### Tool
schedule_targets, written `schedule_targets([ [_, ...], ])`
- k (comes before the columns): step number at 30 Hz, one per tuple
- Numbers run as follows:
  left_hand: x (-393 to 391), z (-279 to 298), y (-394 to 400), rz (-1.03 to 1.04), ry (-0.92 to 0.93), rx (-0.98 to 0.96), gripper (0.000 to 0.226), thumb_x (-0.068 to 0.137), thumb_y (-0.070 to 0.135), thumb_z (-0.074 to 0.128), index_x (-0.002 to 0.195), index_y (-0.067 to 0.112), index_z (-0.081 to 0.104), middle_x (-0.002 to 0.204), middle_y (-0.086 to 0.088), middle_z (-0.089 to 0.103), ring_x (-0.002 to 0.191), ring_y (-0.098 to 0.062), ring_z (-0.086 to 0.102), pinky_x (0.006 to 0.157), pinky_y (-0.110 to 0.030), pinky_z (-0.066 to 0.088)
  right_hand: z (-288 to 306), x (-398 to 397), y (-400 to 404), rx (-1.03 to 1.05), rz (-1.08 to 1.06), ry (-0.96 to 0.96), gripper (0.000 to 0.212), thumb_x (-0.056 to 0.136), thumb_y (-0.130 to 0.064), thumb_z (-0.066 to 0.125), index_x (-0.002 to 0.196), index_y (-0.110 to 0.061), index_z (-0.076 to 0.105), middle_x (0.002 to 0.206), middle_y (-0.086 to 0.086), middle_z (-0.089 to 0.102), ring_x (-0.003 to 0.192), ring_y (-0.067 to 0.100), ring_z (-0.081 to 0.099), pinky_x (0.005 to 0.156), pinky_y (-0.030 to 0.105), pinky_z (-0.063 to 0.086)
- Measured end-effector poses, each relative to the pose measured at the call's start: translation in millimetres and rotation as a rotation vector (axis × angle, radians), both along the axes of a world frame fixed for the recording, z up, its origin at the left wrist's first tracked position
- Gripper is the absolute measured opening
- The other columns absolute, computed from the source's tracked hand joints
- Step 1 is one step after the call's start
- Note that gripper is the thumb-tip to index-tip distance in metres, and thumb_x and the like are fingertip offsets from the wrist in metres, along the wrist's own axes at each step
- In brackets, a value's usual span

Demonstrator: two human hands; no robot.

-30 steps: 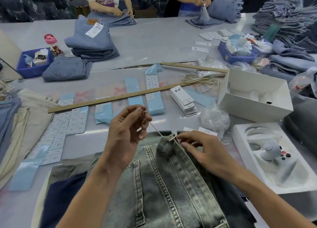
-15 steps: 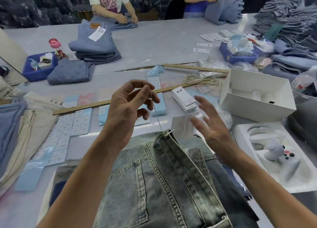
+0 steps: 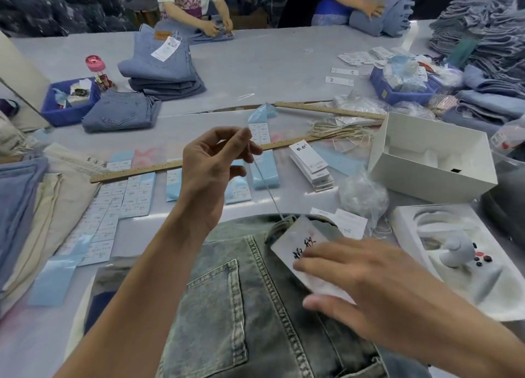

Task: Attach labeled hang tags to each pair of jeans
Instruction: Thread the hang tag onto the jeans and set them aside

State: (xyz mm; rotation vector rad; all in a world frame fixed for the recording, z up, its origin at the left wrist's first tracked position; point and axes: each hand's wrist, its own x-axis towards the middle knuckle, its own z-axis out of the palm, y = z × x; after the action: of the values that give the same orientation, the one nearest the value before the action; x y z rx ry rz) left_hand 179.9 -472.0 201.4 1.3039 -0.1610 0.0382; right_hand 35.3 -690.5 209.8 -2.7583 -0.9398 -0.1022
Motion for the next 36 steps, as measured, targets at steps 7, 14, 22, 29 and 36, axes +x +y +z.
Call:
schedule_targets([
  [7, -8.3, -3.7, -14.1, -0.076, -0.031, -0.045, 0.015, 0.090, 0.022, 0.069, 0.098, 0.010, 0.072, 0.086, -0.011, 0.076, 0.080, -0.025, 0.072, 0.078, -0.034, 0.058, -19.4, 26.3, -13.0, 0.499, -0.206, 0.259, 0.022, 0.090, -0.038, 0.067, 0.112, -0.035, 0.072, 0.101, -0.024, 0.070, 0.091, 0.001, 0.067, 0.072, 0.014, 0.053],
  [14, -23.9, -25.2, -24.2, -0.084, -0.026, 0.082, 0.012, 0.091, 0.008, 0.071, 0.102, 0.008, 0.077, 0.084, -0.009, 0.077, 0.074, -0.018, 0.069, 0.073, -0.027, 0.057, -48.7, 48.7, 5.8, 0.283, -0.256, -0.015, 0.026, 0.086, -0.017, 0.079, 0.112, -0.014, 0.075, 0.102, -0.003, 0.069, 0.088, 0.015, 0.061, 0.074, 0.032, 0.054],
  [22, -39.5, -34.6, -29.2, -0.165, -0.040, 0.181, 0.012, 0.083, 0.015, 0.078, 0.095, 0.011, 0.078, 0.084, -0.006, 0.078, 0.075, -0.012, 0.072, 0.066, -0.022, 0.056, -56.6, 51.2, -1.6, 0.527, -0.407, 0.098, 0.004, 0.090, -0.016, 0.074, 0.093, -0.019, 0.072, 0.091, -0.010, 0.065, 0.082, 0.007, 0.061, 0.070, 0.018, 0.047],
  [29, -49.7, -43.4, -47.8, -0.261, -0.090, 0.374, 0.018, 0.085, -0.007, 0.074, 0.096, 0.007, 0.079, 0.081, 0.005, 0.076, 0.074, -0.009, 0.070, 0.072, -0.022, 0.055, -42.0, 47.4, -26.5, 1.092, -0.473, 0.358, 0.011, 0.079, -0.021, 0.076, 0.088, -0.026, 0.079, 0.078, -0.004, 0.075, 0.066, 0.007, 0.067, 0.066, 0.015, 0.053],
  [36, -57.4, -42.9, -56.1, -0.257, -0.175, 0.520, 0.024, 0.090, 0.004, 0.075, 0.106, 0.022, 0.074, 0.089, 0.003, 0.074, 0.086, -0.021, 0.070, 0.082, -0.033, 0.057, -42.5, 34.6, -35.0, 1.229, -0.488, 0.448, 0.019, 0.076, -0.018, 0.076, 0.095, -0.020, 0.079, 0.088, 0.004, 0.078, 0.078, 0.018, 0.074, 0.074, 0.021, 0.058],
])
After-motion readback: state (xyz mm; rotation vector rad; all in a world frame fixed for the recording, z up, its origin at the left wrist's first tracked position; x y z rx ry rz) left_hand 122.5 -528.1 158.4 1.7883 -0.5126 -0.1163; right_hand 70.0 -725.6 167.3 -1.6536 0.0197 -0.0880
